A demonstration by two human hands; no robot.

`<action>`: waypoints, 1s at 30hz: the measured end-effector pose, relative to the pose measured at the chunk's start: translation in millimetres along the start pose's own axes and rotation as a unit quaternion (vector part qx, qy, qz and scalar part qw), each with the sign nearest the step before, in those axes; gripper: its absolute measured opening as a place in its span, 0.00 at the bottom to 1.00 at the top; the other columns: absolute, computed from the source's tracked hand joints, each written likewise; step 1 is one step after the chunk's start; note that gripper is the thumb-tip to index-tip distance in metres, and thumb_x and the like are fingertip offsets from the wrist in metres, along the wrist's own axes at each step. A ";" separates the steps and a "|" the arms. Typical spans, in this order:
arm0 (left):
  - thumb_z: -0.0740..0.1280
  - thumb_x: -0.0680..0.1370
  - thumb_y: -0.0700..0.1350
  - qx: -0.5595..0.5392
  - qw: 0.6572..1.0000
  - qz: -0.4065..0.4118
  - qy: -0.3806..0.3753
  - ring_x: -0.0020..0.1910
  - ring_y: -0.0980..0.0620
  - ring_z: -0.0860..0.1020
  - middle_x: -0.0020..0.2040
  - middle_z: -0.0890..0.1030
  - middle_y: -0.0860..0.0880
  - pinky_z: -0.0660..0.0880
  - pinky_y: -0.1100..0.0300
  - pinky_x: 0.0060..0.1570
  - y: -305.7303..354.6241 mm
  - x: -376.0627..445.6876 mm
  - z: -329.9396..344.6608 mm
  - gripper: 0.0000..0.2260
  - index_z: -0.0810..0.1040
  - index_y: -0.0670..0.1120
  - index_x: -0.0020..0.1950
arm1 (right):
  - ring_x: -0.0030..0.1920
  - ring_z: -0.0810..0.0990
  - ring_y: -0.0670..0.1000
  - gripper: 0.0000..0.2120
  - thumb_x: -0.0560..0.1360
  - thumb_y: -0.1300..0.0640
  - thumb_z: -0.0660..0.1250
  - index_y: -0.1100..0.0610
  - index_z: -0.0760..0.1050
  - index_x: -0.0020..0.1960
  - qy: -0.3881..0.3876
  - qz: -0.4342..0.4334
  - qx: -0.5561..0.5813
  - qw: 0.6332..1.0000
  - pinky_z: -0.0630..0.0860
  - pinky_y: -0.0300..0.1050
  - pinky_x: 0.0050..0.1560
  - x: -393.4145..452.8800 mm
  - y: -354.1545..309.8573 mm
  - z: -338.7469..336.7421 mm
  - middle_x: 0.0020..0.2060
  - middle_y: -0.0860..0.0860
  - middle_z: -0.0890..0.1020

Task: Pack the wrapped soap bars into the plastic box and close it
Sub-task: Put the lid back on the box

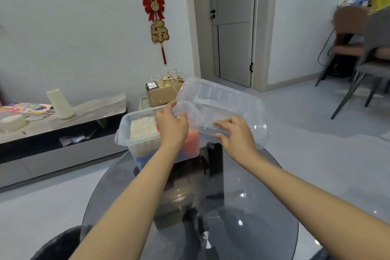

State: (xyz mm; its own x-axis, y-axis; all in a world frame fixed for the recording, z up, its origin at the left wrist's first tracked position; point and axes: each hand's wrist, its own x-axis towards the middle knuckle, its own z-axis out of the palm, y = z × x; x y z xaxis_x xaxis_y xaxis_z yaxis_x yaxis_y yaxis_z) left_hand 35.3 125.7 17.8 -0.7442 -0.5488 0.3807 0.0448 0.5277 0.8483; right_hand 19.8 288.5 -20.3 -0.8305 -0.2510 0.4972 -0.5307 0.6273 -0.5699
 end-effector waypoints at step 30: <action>0.67 0.72 0.51 0.145 0.953 -0.263 0.042 0.64 0.40 0.69 0.66 0.68 0.40 0.72 0.48 0.61 -123.4 84.2 -103.0 0.20 0.71 0.44 0.59 | 0.68 0.66 0.59 0.21 0.77 0.49 0.59 0.52 0.69 0.69 -0.118 -0.004 -0.160 0.980 0.63 0.52 0.67 127.4 -25.2 97.5 0.68 0.55 0.72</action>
State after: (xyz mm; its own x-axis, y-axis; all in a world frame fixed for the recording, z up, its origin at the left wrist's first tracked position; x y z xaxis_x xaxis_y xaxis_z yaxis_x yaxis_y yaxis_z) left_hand 35.8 -52.4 -16.9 -0.5561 -0.8306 -0.0313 -0.5159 0.3153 0.7965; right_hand -89.1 168.8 -6.4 -0.8622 -0.3973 0.3143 -0.4892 0.8140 -0.3132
